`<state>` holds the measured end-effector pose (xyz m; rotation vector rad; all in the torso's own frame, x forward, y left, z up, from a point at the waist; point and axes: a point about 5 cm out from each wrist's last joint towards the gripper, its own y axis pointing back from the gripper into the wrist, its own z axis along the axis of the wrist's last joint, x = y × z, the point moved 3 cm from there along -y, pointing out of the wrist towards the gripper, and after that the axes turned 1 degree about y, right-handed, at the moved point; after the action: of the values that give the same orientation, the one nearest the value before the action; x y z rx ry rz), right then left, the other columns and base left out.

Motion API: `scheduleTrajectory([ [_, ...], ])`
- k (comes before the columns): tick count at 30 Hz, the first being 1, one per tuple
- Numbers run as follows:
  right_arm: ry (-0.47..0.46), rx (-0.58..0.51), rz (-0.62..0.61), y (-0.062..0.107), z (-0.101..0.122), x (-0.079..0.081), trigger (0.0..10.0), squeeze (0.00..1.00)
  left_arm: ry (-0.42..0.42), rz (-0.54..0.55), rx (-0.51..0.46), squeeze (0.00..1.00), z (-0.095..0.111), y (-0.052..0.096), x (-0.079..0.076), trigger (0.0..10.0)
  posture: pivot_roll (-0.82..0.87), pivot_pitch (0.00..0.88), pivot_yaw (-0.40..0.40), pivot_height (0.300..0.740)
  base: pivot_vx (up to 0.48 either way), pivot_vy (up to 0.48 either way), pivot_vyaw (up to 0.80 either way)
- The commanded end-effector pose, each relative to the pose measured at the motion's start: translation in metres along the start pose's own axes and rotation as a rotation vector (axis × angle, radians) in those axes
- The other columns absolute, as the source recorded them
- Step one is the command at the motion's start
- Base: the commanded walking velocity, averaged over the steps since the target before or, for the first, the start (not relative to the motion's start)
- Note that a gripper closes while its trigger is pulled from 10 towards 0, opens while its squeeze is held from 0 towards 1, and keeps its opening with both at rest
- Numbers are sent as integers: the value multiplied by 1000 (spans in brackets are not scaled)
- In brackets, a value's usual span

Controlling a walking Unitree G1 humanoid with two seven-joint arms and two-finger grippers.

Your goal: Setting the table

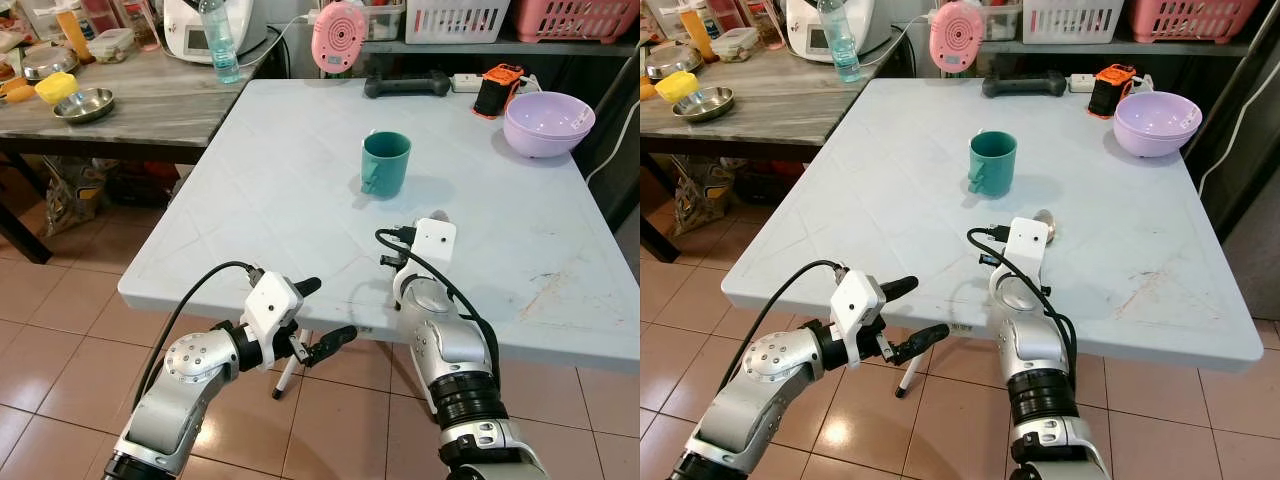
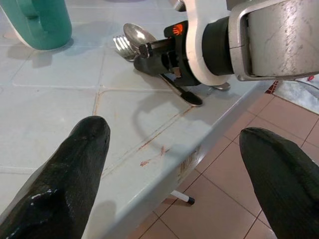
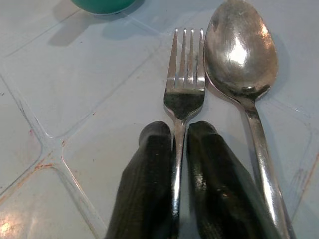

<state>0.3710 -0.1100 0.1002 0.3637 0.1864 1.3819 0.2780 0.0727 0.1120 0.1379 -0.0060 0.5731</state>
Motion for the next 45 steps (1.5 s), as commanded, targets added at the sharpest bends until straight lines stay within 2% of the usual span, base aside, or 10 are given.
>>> scheduleTrajectory([
  [1,6,163,30,4,-38,5,0,0,-19,-10,17,0,-1,0,0,10000,-53,83,85,740,0,0,0],
  [22,6,205,42,6,-47,2,0,0,-23,1,27,0,-3,-2,4,10000,-54,75,84,740,0,0,0],
  [30,144,-56,133,11,1,13,0,0,-46,229,-70,0,17,-1,39,10000,-55,57,75,740,0,0,0],
  [38,209,-157,160,17,16,16,0,0,-50,328,-117,0,24,0,50,10000,-59,46,70,740,0,0,0],
  [39,236,-225,169,22,24,15,0,0,-58,383,-134,0,26,0,55,10000,-62,37,69,740,0,0,0],
  [40,247,-266,184,25,29,15,1882,0,-50,408,-143,0,26,0,57,10000,-62,35,69,740,0,0,0],
  [41,252,-277,176,26,31,13,5843,0,-49,412,-147,0,27,0,58,10000,-63,33,68,740,0,0,0],
  [42,255,-284,169,26,32,11,5843,0,-50,415,-150,0,27,0,58,10000,-64,32,68,740,0,0,0],
  [43,245,-302,162,27,34,7,10000,0,-51,443,-159,0,28,-1,60,10000,-64,29,67,740,0,0,0],
  [45,246,-338,160,30,38,3,10000,0,-37,466,-166,0,29,-1,63,10000,-65,21,66,740,0,0,0],
])
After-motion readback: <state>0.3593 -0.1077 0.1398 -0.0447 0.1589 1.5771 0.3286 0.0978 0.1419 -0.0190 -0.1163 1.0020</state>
